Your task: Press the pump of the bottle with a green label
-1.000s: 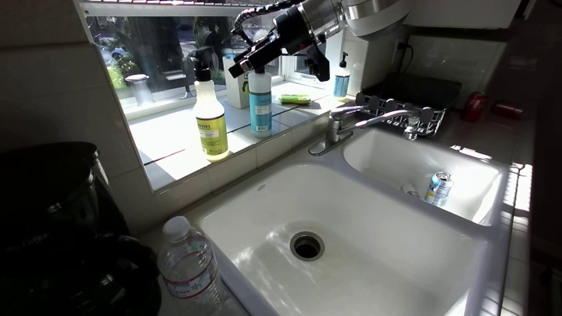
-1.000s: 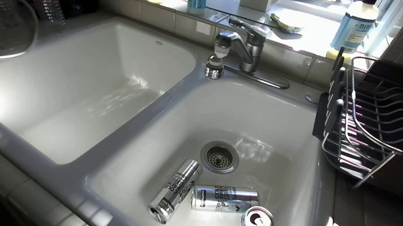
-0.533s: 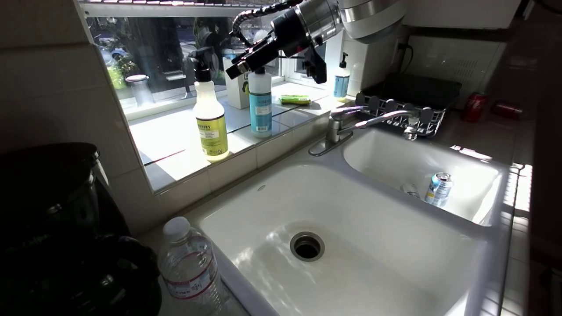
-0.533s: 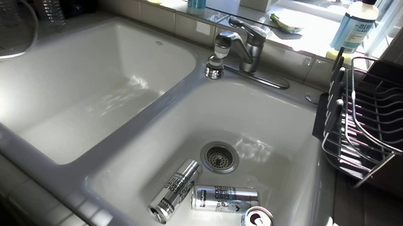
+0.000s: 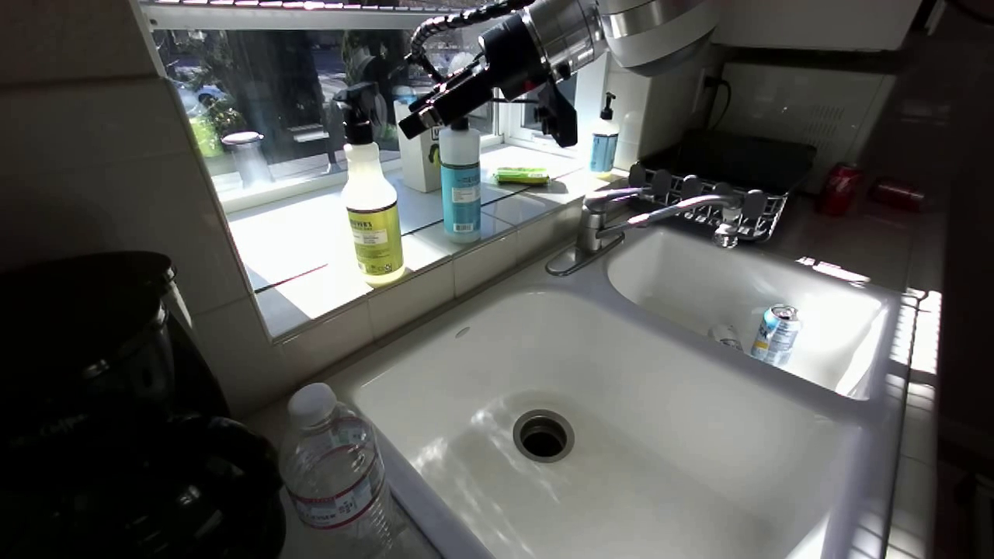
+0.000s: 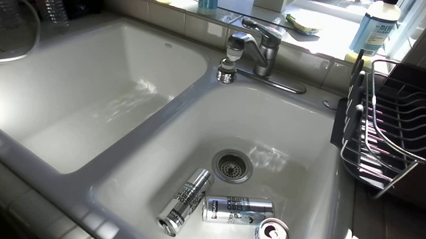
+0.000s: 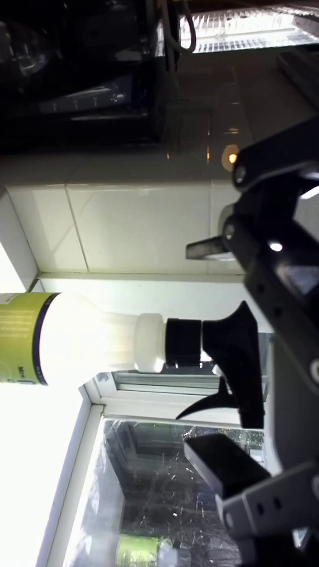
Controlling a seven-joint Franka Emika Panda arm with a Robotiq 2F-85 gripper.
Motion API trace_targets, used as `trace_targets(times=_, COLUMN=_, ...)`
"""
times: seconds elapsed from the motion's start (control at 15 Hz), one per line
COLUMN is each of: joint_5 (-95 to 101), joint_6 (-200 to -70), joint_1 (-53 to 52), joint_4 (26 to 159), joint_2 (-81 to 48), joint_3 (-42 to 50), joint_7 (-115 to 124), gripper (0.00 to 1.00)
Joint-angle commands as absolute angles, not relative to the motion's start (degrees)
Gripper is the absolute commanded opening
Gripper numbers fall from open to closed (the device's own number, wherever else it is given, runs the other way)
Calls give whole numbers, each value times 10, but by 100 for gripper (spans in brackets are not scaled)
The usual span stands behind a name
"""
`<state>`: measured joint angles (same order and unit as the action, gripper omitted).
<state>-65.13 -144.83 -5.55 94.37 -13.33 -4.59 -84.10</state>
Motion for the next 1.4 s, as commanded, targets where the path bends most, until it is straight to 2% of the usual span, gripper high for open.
trace_targets(times=0.0, joint_5=-645, joint_6=-1433, joint_1=-46, joint_4=923, joint_2=-143, joint_3=-57, joint_7=-807, gripper=100)
trace_targets(times=1.33, joint_5=-620, joint_6=-1426, joint_1=-44, joint_4=824, joint_2=-233, joint_3=-71, joint_7=-707, gripper=100)
